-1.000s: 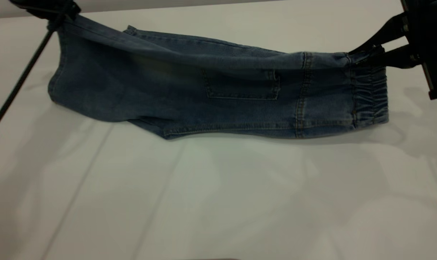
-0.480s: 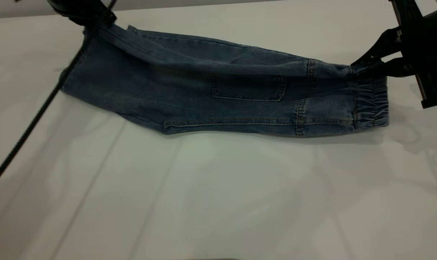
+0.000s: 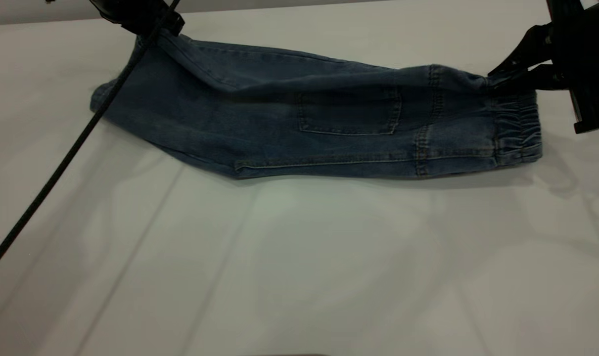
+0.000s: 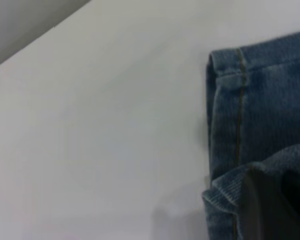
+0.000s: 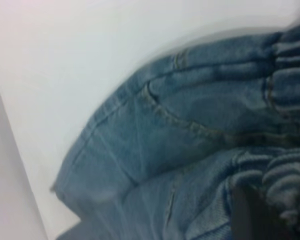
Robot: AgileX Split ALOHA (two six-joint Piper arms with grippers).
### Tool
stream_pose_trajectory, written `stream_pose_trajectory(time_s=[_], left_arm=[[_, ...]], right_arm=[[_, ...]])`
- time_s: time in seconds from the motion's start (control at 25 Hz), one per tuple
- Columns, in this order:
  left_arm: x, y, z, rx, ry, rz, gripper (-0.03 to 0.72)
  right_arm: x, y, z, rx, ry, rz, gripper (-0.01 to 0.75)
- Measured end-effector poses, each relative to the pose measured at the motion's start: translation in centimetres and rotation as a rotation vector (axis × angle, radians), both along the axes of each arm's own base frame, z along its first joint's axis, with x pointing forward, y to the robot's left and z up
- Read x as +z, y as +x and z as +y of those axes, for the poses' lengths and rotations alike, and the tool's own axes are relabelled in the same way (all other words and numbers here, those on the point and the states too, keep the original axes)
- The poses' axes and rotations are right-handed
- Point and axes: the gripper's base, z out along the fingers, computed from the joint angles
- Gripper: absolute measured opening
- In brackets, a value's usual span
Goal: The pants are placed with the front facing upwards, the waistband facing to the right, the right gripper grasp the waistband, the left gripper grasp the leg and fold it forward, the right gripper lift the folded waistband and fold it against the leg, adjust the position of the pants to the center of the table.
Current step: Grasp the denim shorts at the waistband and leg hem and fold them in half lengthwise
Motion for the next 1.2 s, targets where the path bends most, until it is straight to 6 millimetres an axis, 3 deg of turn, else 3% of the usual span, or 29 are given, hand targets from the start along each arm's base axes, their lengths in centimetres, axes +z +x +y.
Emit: stream_pose_trajectory(time_s=[0.16, 0.28, 0.6, 0.84, 0.96, 1.2], left_arm=[[-0.9, 0.2, -0.1, 0.054, -0.06, 0.01, 0.071], [-1.3, 0.3, -0.1, 0.082, -0.092, 0.015, 0.129], [-1.3, 0.3, -0.2, 0.153, -0.165, 0.02, 0.39], [-1.2, 0.3, -0.1, 0.181, -0.186, 0.027, 0.427], [-0.1, 0.1, 0.1, 0.211, -0.188, 0.032, 0.428], [4.6, -0.6, 0.7, 0.206, -0.117, 0.012, 0.43]], right_arm=[[-0.2, 0.0, -0.2, -0.045, -0.007, 0.029, 0.097], [-0.3, 0.0, -0.4, -0.065, -0.014, 0.042, 0.118], [-0.2, 0.3, -0.5, -0.076, -0.03, 0.038, 0.287], [0.2, 0.5, -0.2, 0.012, -0.034, -0.029, 0.366], [0.9, 0.7, 0.6, 0.136, -0.006, -0.13, 0.37], [1.5, 0.1, 1.6, 0.4, -0.009, -0.295, 0.375]])
